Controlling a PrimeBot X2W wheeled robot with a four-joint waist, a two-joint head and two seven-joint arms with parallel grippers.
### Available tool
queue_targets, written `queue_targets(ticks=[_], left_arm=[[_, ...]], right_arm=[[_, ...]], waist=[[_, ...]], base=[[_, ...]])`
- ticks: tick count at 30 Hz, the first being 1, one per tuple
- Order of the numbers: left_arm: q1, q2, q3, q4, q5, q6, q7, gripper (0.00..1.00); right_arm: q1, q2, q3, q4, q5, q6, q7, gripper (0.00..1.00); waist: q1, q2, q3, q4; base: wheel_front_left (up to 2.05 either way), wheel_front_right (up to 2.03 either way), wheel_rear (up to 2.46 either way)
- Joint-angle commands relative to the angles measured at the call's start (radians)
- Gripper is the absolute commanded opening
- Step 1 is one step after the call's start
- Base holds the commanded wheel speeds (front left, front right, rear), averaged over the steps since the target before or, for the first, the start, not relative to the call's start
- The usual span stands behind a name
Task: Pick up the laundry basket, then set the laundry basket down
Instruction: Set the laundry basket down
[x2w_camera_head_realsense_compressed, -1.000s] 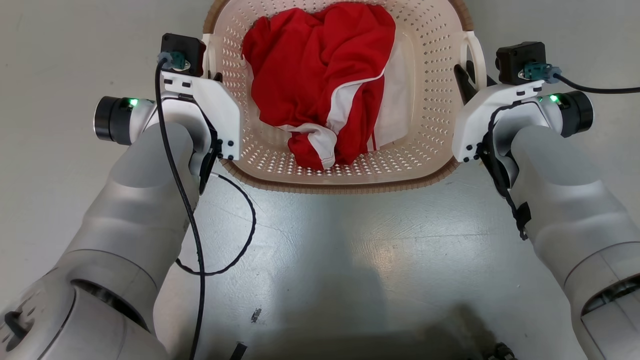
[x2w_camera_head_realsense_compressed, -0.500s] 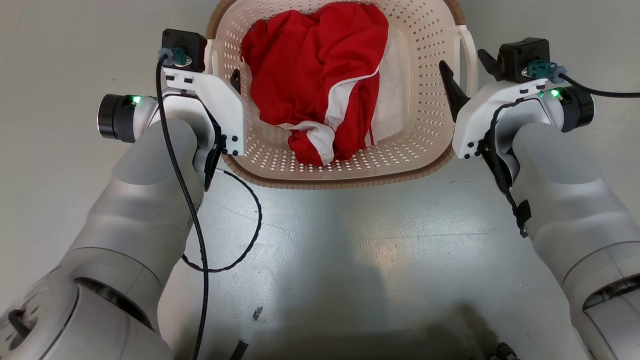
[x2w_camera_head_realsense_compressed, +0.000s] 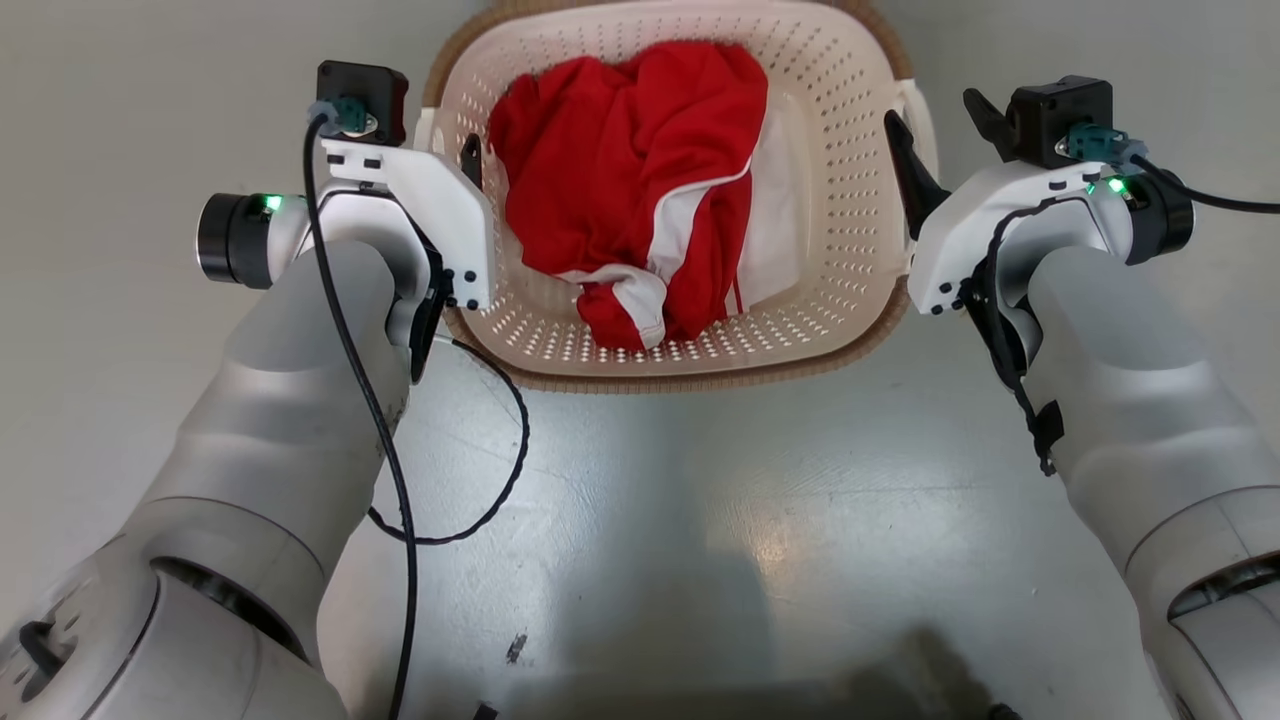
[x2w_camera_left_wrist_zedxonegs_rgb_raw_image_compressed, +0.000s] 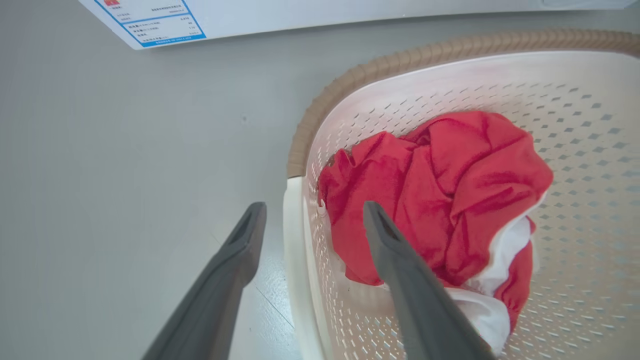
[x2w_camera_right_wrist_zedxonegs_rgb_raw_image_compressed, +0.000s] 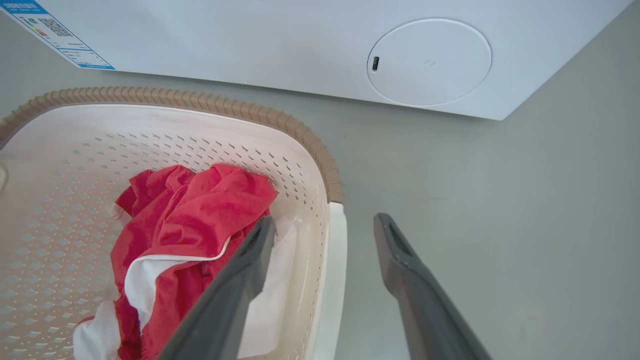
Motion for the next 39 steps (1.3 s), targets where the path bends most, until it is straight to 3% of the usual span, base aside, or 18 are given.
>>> queue_targets(ticks=[1,11,17,21,30,39], left_arm=[[0.015,0.022,0.015,-0.005,-0.006,0.003,-0.011,1.0],[0.097,0.017,0.019,-0.005,-0.026,-0.027,-0.068,1.0],[0.173,0.017,0.024,-0.008,-0.035,-0.079,-0.13,1.0],[0.212,0.011,0.023,-0.009,-0.035,-0.085,-0.142,1.0],[0.307,0.025,0.033,-0.055,-0.012,-0.078,-0.15,1.0],[0.445,0.091,0.147,-0.205,0.022,-0.032,-0.151,1.0]], right_arm=[[0.049,0.022,0.01,-0.017,-0.003,0.006,-0.017,1.0],[0.119,0.022,0.004,-0.079,-0.019,0.006,-0.03,1.0],[0.217,0.023,-0.072,-0.173,-0.099,0.006,-0.03,1.0],[0.286,0.023,-0.135,-0.226,-0.157,0.006,-0.03,1.0],[0.423,0.023,-0.219,-0.339,-0.228,0.006,-0.03,1.0],[0.55,0.023,-0.27,-0.454,-0.268,0.006,-0.03,1.0]], waist=[[-0.0001,0.0,-0.013,-0.002],[-0.0001,0.0,-0.146,-0.009],[-0.0001,0.0,-0.278,-0.008],[-0.0001,0.0,-0.364,0.001],[-0.0001,0.0,-0.511,0.013],[-0.0001,0.0,-0.628,0.011]], base=[[0.0,0.0,0.0],[0.0,0.0,0.0],[0.0,0.0,0.0],[0.0,0.0,0.0],[0.0,0.0,0.0],[0.0,0.0,0.0]])
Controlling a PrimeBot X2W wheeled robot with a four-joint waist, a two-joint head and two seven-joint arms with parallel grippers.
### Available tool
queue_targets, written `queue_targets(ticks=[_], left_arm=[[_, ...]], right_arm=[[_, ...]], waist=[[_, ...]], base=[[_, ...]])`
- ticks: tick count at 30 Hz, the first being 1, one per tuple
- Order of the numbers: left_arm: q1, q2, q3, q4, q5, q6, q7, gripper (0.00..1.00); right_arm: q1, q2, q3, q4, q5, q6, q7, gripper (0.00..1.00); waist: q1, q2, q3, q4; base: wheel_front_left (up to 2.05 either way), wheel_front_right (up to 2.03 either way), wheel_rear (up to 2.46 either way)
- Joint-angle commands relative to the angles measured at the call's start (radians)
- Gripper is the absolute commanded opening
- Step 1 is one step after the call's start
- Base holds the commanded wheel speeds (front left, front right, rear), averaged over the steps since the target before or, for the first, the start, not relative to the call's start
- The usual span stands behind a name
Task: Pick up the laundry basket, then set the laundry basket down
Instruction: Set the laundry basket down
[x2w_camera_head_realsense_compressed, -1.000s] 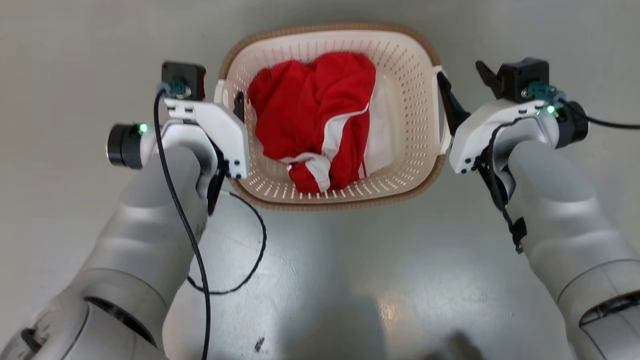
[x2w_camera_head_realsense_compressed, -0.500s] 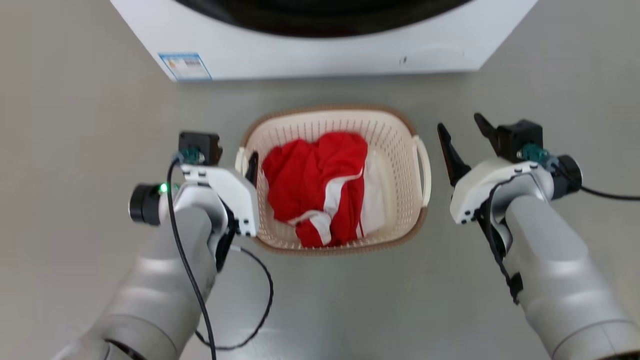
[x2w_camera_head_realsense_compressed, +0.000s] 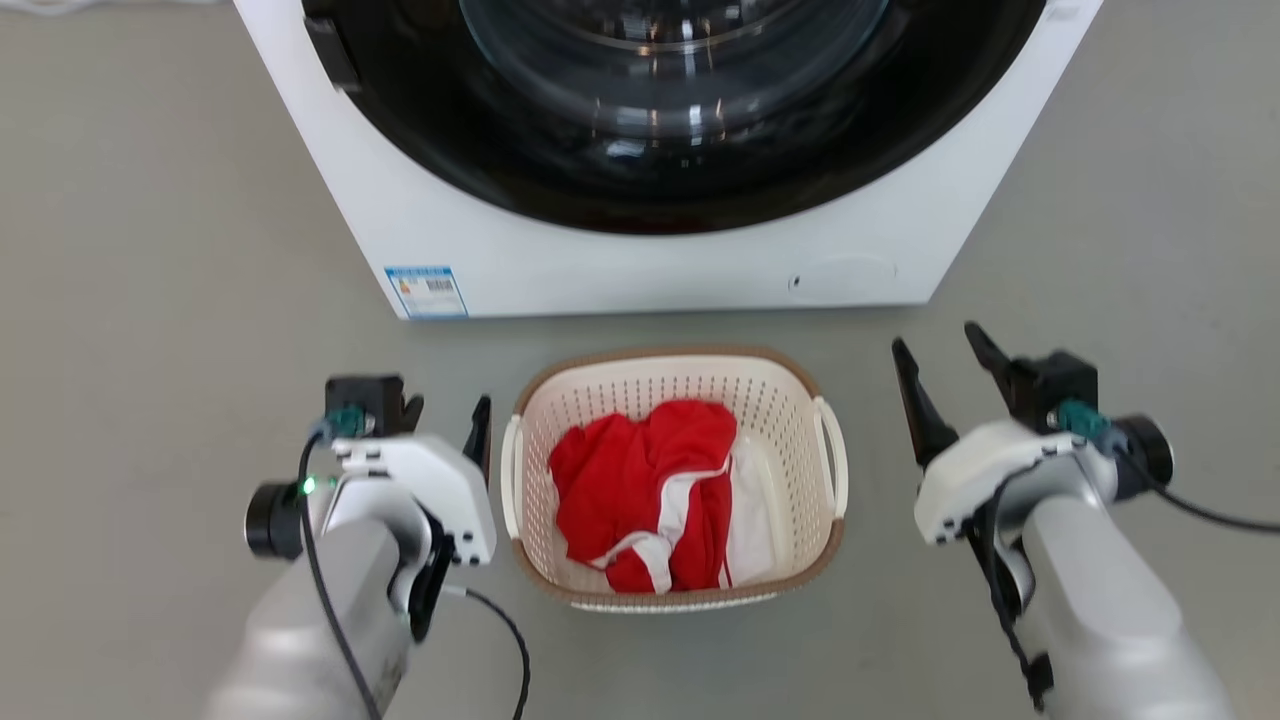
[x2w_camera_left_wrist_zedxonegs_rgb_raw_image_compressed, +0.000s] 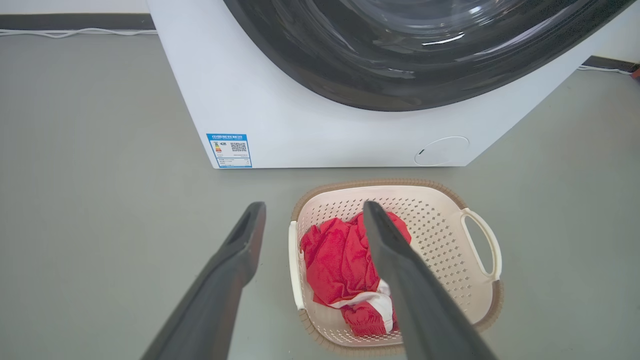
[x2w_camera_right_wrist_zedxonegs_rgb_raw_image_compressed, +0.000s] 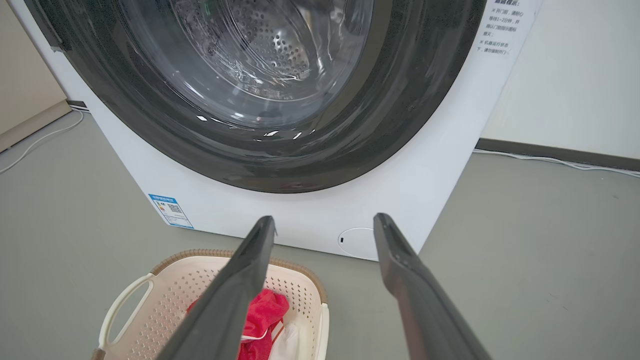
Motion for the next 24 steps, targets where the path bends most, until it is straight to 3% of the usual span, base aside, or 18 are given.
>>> queue_targets(ticks=[1,11,24], left_arm=[[0.016,0.032,0.04,-0.031,0.015,0.011,-0.01,1.0],[0.246,0.091,0.224,-0.258,0.101,0.066,-0.01,1.0],[0.483,0.098,0.436,-0.478,0.188,0.109,-0.01,1.0]], right_arm=[[0.032,0.011,0.013,-0.033,-0.014,0.006,-0.014,1.0],[0.197,0.008,0.003,-0.142,-0.011,0.006,-0.014,1.0],[0.336,-0.011,-0.01,-0.252,0.005,0.006,-0.014,1.0]], waist=[[0.0,0.0,-0.044,0.001],[0.0,0.0,-0.186,-0.002],[0.0,0.0,-0.262,0.01]], base=[[0.0,0.0,0.0],[0.0,0.0,0.0],[0.0,0.0,0.0]])
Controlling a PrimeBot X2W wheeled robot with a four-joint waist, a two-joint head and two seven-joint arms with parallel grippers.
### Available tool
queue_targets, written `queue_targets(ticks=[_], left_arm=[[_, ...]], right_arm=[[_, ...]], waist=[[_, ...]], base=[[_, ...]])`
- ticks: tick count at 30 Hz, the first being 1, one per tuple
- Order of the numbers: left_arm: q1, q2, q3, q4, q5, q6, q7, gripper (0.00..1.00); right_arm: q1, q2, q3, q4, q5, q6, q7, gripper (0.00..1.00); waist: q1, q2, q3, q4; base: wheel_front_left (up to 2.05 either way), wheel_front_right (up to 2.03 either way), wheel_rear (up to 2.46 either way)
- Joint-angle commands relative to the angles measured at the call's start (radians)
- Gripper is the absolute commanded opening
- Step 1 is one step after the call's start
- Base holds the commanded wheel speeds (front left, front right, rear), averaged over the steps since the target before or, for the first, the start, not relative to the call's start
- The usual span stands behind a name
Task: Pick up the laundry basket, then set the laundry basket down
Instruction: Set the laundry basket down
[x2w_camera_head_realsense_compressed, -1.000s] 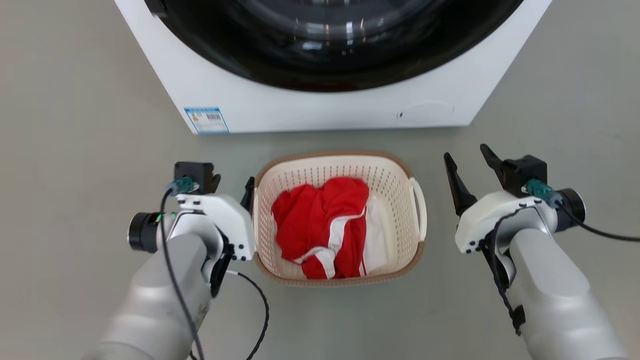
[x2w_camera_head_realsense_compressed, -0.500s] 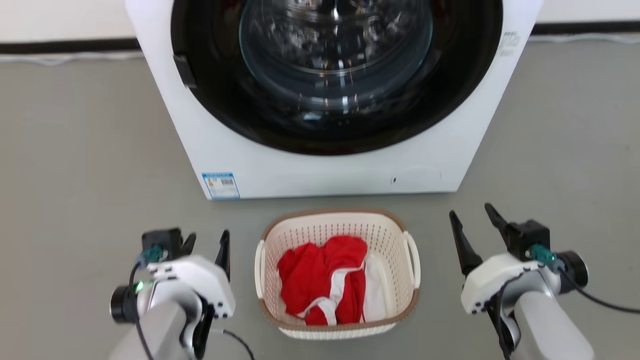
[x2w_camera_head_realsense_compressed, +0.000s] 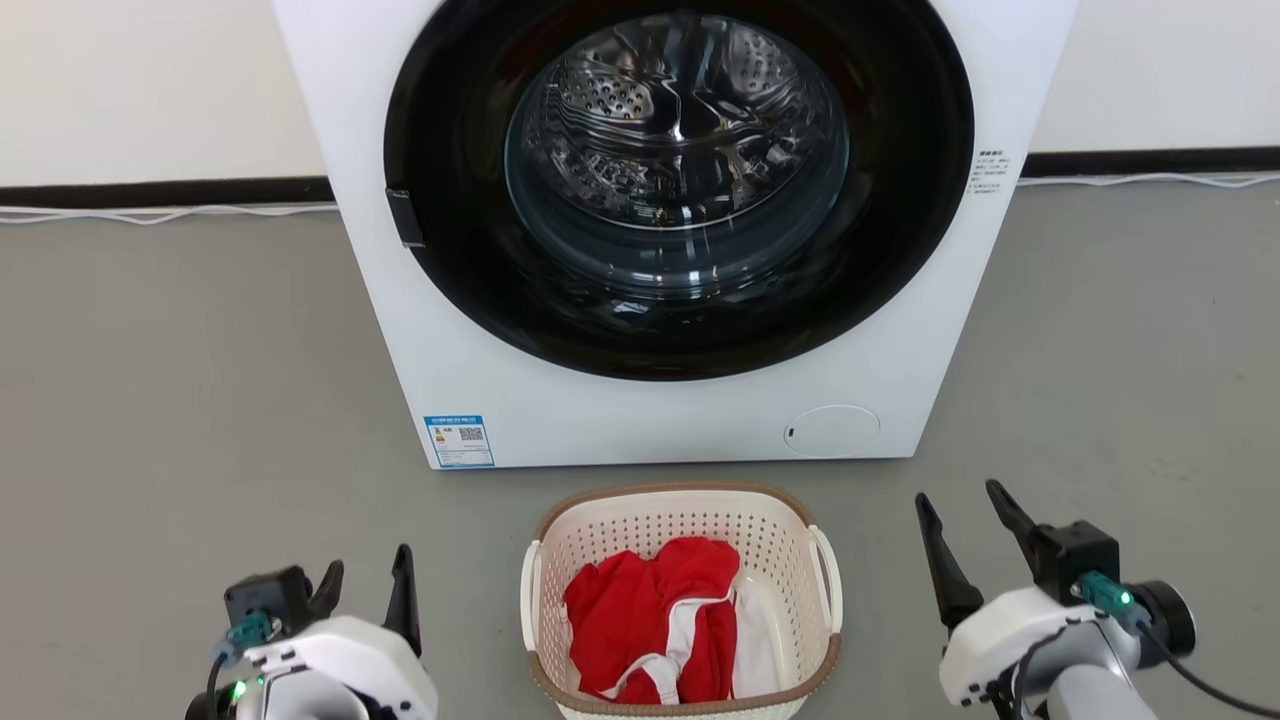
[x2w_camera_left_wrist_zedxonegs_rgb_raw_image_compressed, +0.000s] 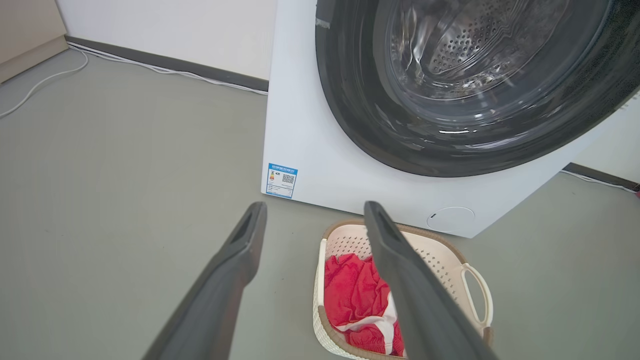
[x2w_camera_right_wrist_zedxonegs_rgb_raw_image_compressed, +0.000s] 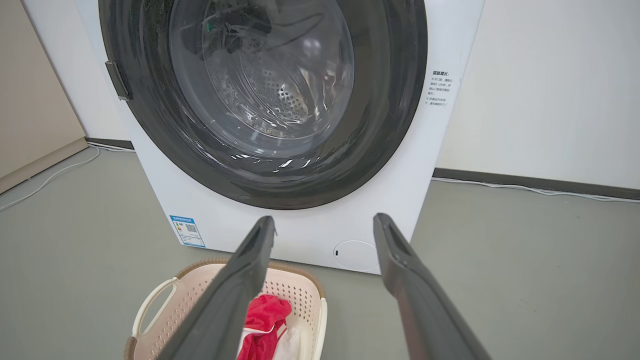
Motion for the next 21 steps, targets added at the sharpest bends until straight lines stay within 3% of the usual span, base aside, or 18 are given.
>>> queue_targets(ticks=[1,12,21], left_arm=[[-0.004,0.023,0.045,-0.037,0.021,0.01,-0.01,1.0],[0.095,0.007,0.132,-0.145,0.069,0.013,-0.01,1.0],[0.138,0.017,0.134,-0.193,0.102,-0.034,-0.01,1.0]], right_arm=[[0.004,-0.003,0.016,-0.036,0.004,0.006,-0.014,1.0],[0.074,0.002,-0.01,-0.096,0.01,0.006,-0.012,1.0],[0.106,0.008,-0.018,-0.128,0.015,0.006,0.0,1.0]], waist=[[0.0,-0.0001,-0.007,0.003],[0.0,-0.0001,-0.03,0.003],[0.0,-0.0001,-0.044,0.005]], base=[[0.0,0.0,0.0],[0.0,0.0,0.0],[0.0,0.0,0.0]])
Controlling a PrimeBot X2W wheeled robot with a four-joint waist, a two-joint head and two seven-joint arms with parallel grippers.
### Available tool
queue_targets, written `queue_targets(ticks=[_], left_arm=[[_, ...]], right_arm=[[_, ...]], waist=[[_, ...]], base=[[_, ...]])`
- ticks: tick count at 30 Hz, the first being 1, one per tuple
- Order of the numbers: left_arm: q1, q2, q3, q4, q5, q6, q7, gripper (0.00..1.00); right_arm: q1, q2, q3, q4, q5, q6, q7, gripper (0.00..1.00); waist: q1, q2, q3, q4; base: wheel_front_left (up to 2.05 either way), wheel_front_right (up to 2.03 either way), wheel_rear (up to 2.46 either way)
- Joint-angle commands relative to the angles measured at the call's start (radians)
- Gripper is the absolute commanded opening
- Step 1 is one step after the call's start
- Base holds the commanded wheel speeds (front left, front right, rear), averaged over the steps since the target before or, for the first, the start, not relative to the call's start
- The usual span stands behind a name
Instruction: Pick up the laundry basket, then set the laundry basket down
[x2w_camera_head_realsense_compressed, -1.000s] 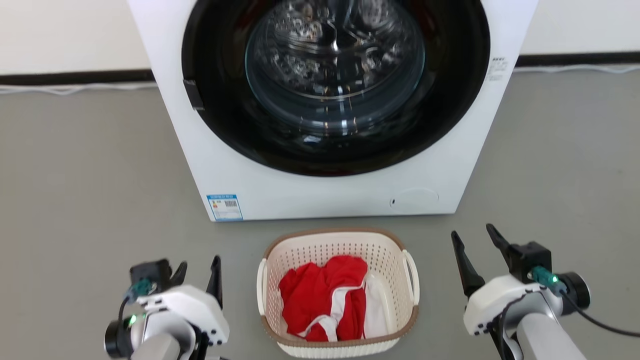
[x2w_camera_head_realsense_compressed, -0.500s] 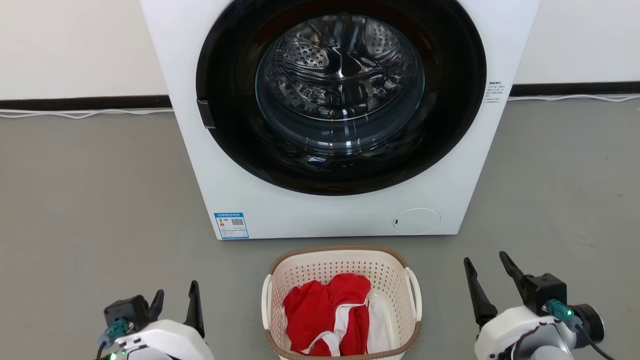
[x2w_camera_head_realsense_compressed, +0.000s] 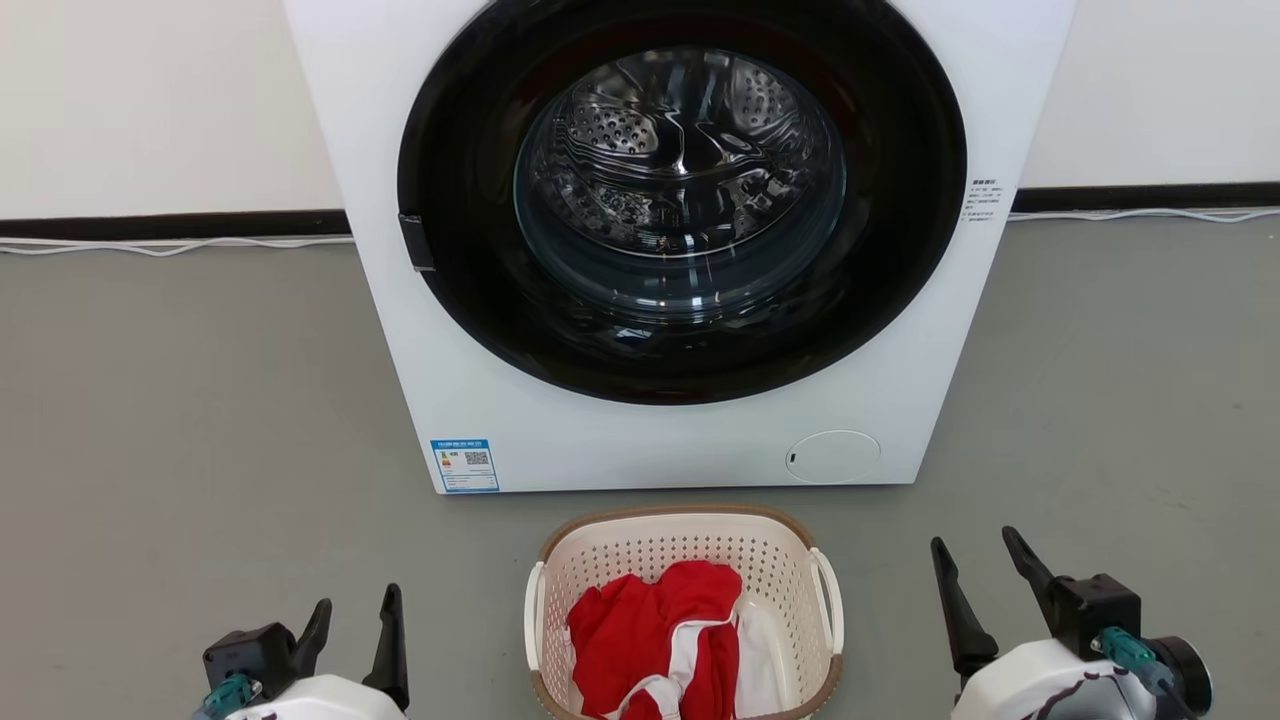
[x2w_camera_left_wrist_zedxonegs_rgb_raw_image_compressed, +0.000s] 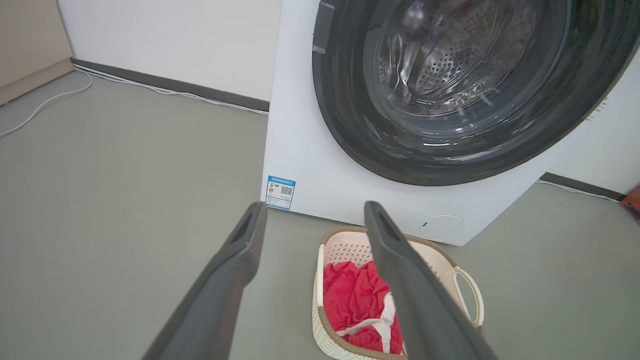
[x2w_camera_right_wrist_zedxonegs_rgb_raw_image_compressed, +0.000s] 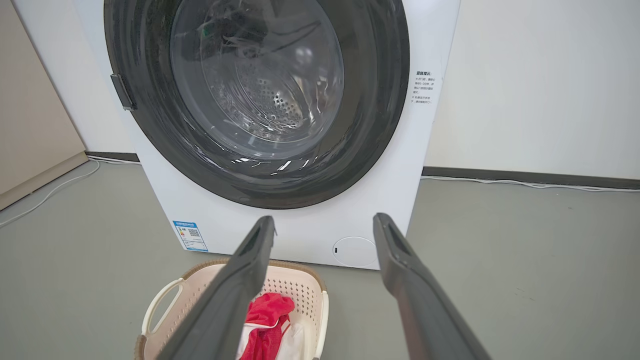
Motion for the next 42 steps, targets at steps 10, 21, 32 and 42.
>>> queue_targets(ticks=[10,21,32,42], left_arm=[[-0.028,0.039,0.018,-0.019,0.014,-0.041,-0.01,1.0],[-0.05,0.066,0.016,-0.007,0.026,-0.059,-0.01,1.0],[-0.06,0.073,0.013,-0.007,0.031,-0.055,-0.01,1.0],[0.029,0.031,-0.023,0.044,0.0,-0.066,0.011,0.0]], right_arm=[[-0.014,0.0,0.025,-0.043,0.005,0.006,0.01,1.0],[-0.011,0.002,0.033,-0.044,0.006,0.006,0.014,1.0],[-0.012,0.003,0.036,-0.039,0.009,0.006,0.013,1.0],[0.026,0.01,0.002,0.025,0.022,-0.001,0.02,0.0]], waist=[[0.0,-0.0001,0.001,0.003],[0.0,-0.0001,0.003,0.001],[0.0,-0.0001,0.002,0.008],[0.0001,-0.0001,0.003,0.01]], base=[[0.0,0.0,0.0],[0.0,0.0,0.0],[0.0,0.0,0.0],[0.0,0.0,0.0]])
